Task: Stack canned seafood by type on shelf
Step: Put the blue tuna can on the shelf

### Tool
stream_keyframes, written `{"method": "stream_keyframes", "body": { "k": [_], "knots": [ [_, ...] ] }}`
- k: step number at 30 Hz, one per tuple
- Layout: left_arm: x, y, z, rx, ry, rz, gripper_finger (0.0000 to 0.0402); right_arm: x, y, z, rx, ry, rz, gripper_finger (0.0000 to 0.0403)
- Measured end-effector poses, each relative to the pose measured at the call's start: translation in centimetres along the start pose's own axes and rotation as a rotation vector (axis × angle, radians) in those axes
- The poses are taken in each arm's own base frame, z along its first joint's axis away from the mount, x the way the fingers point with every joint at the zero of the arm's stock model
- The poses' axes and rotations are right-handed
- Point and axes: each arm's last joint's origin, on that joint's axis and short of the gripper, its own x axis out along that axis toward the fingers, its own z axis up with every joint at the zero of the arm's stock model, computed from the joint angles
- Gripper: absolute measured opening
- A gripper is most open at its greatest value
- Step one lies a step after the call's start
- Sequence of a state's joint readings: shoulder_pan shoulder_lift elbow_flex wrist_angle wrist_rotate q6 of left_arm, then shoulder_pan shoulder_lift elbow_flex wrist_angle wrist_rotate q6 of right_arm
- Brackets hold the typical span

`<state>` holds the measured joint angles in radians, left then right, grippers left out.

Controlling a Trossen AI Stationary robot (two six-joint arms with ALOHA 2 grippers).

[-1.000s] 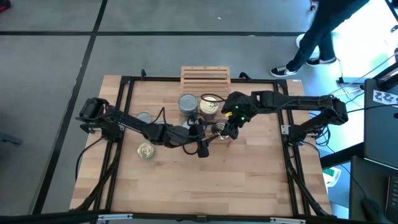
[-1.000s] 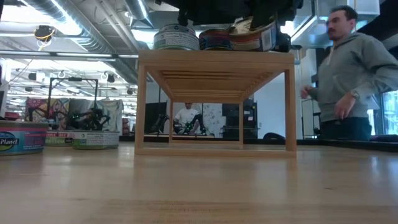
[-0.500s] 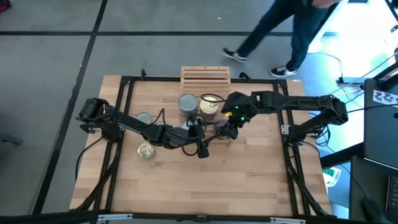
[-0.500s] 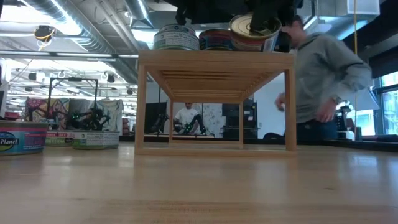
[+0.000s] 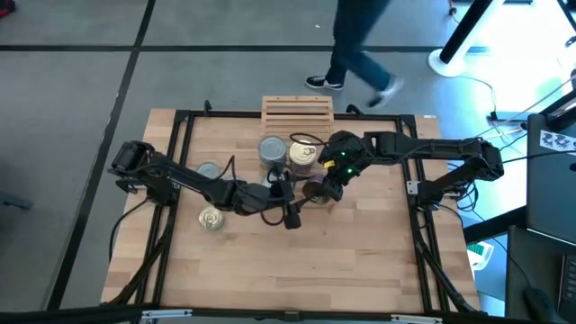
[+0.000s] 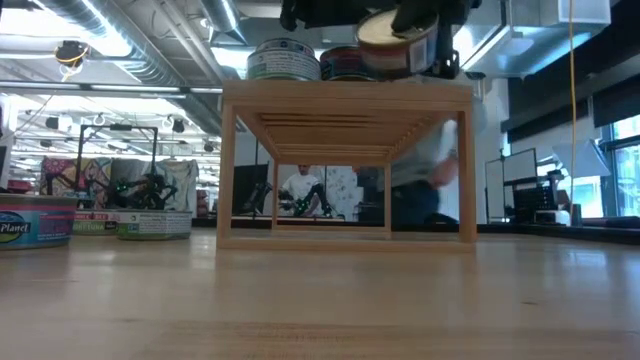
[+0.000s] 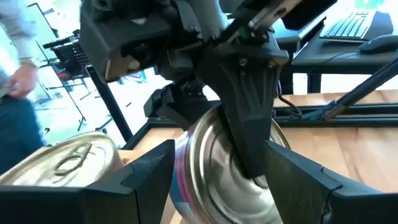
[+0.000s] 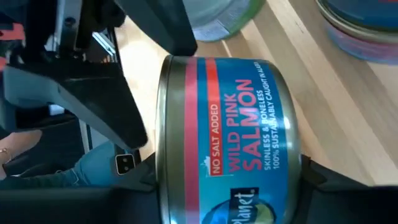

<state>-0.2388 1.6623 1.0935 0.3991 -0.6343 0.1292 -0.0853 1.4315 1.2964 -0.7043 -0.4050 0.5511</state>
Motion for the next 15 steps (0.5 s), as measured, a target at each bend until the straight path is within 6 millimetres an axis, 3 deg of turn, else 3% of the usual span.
{"method": "stream_keyframes", "body": {
  "k": [7, 15],
  "knots": [
    [-1.1, 0.8, 1.0, -0.036, 0.016, 0.001, 0.0237, 0.0, 0.2, 0.1, -0.008, -0.001, 0.040, 0.0186],
    [-1.4, 0.8, 0.6, -0.142, 0.072, -0.050, 0.0237, -0.1, 0.6, 0.7, -0.042, -0.056, 0.076, 0.0182]
  ]
}}
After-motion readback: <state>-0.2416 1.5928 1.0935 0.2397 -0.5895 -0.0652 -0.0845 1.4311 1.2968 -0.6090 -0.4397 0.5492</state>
